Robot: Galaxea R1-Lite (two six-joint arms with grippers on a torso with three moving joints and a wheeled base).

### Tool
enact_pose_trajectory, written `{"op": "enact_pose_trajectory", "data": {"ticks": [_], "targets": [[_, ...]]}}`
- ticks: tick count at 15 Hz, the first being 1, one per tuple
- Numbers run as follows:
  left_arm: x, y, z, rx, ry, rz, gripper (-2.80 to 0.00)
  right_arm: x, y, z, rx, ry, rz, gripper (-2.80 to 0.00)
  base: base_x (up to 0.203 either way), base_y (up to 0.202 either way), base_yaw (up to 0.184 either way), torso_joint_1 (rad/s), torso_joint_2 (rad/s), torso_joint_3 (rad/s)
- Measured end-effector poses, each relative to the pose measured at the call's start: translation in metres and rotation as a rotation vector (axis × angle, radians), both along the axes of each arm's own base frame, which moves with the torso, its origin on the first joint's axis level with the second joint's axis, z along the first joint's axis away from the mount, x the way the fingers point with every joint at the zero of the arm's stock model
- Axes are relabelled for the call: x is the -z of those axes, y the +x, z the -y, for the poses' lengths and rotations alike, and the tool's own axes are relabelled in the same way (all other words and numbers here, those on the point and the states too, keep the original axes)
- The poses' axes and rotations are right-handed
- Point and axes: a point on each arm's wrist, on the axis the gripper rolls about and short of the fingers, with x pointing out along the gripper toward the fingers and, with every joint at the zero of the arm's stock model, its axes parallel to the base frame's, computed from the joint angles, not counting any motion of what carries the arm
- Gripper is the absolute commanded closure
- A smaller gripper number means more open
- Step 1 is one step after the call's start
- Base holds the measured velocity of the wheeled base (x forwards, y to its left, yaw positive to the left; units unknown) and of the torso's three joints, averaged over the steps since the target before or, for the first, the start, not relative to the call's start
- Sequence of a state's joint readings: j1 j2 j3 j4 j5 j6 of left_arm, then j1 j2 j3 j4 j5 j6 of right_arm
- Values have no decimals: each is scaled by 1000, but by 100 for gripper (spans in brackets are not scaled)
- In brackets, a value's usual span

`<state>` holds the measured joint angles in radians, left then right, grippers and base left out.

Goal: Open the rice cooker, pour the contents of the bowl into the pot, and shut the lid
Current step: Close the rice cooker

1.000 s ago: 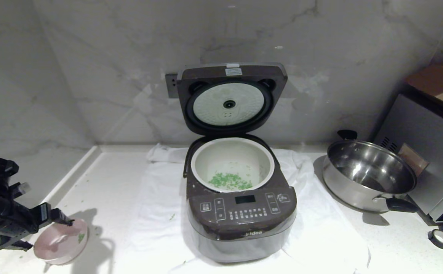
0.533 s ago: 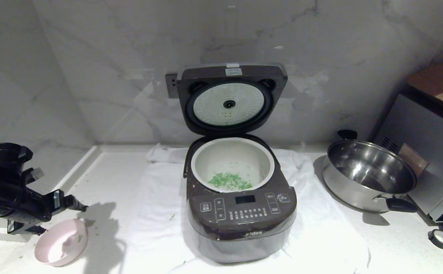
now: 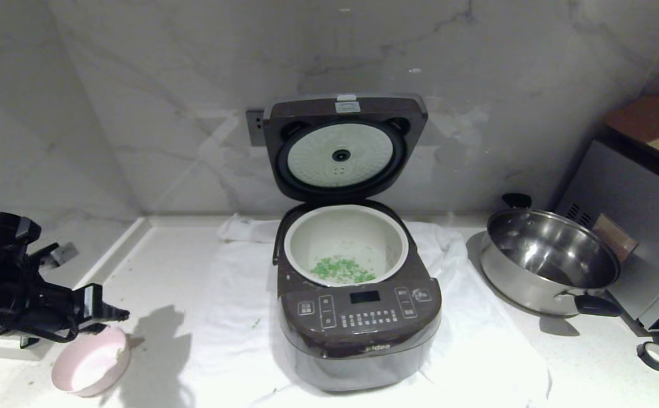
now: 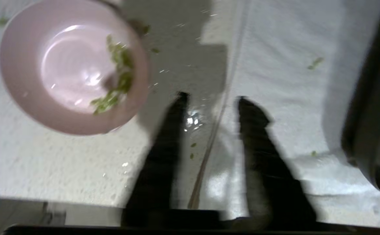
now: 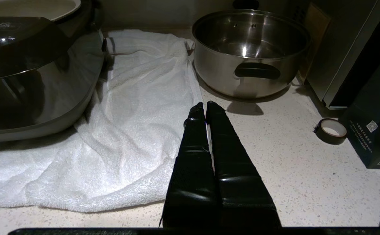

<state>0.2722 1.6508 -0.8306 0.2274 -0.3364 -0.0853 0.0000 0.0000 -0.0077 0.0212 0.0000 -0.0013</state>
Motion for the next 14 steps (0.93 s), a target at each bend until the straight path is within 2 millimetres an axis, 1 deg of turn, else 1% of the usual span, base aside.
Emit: {"op": "enact_pose_trajectory", "data": {"ticks": [3,5,8,12,14], "targets": [[-13,-15,19,110,14,164,0,0,0,0,0,0,0,0,0,0,0,0,0,0],[-22,-25,29,150,41,279,0,0,0,0,0,0,0,0,0,0,0,0,0,0],[-31,-41,42,188,60,440,0,0,0,0,0,0,0,0,0,0,0,0,0,0],[-47,-65,50,205,89,645,0,0,0,0,0,0,0,0,0,0,0,0,0,0],[-57,-86,53,214,105,749,0,0,0,0,0,0,0,0,0,0,0,0,0,0]]}}
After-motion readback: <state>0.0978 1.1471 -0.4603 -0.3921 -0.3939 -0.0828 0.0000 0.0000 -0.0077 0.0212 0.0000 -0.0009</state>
